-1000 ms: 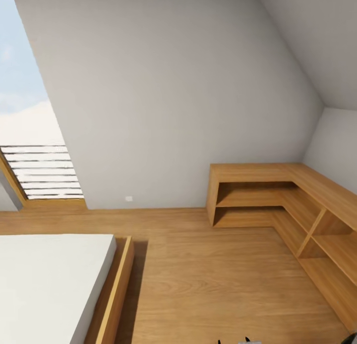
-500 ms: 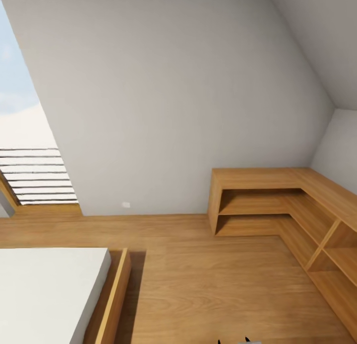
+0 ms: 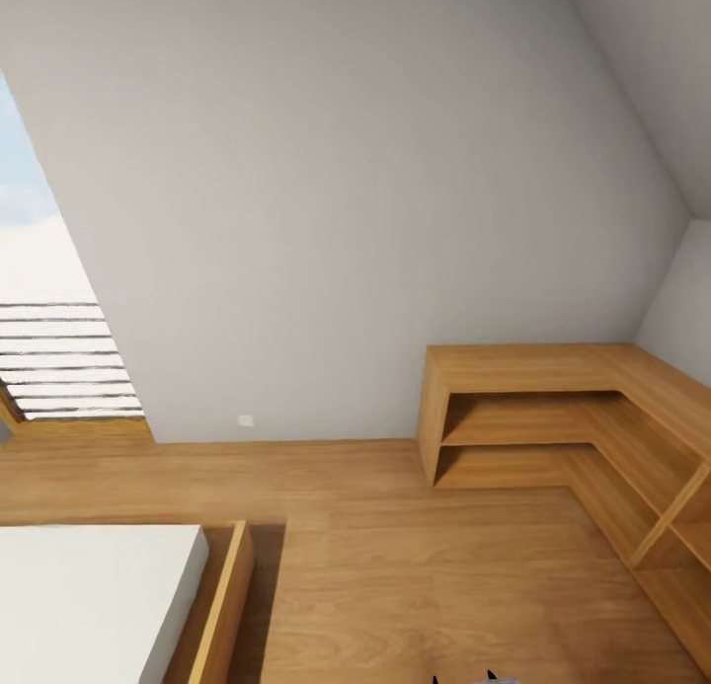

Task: In the bedroom, organize the workspace by keeping the computer under the desk, ensuring the monitor is on the desk, placing the keyboard on the desk next to the monitor, placing the mouse on the desk next to the keyboard, moving the folder from the swivel chair onto the desk next to the mouse, stacking the notebook on top of the folder with the pen on top of the notebook, and positioning the swivel chair next to the desk.

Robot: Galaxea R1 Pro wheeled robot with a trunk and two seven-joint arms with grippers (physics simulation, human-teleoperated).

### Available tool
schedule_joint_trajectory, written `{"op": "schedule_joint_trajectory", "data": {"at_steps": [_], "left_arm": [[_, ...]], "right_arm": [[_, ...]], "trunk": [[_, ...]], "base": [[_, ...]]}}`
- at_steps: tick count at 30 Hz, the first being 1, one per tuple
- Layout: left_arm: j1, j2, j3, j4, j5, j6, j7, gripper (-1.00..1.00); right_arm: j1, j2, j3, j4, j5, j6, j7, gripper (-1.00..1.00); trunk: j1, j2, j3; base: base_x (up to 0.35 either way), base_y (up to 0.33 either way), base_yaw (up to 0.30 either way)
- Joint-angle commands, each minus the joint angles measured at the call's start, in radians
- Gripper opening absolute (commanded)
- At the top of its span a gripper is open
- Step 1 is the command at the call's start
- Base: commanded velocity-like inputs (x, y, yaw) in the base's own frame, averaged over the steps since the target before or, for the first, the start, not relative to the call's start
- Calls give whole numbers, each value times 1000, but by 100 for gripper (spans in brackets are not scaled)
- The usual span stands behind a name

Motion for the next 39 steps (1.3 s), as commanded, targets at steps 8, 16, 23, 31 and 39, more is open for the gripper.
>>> {"op": "schedule_joint_trajectory", "data": {"at_steps": [8, 16, 23, 31, 39], "left_arm": [[-1, 0, 8, 0, -11, 0, 1, 100], [-1, 0, 8, 1, -11, 1, 1, 100], [-1, -1, 8, 1, -11, 1, 1, 100], [0, -1, 8, 1, -11, 1, 1, 100], [-1, -1, 8, 1, -11, 1, 1, 100]], "right_arm": [[-1, 1, 9, 0, -2, -2, -9, 100], [-1, 2, 9, 0, -3, -2, -9, 100], [-1, 2, 9, 0, -3, -2, -9, 100], [-1, 3, 10, 0, -3, -2, -9, 100], [-1, 4, 10, 0, -3, -2, -9, 100]], "trunk": [[1, -2, -2], [1, -2, -2], [1, -2, -2], [1, -2, -2], [1, -2, -2]], "base": [[335, 0, 0], [335, 0, 0], [335, 0, 0], [335, 0, 0], [332, 0, -3]]}}
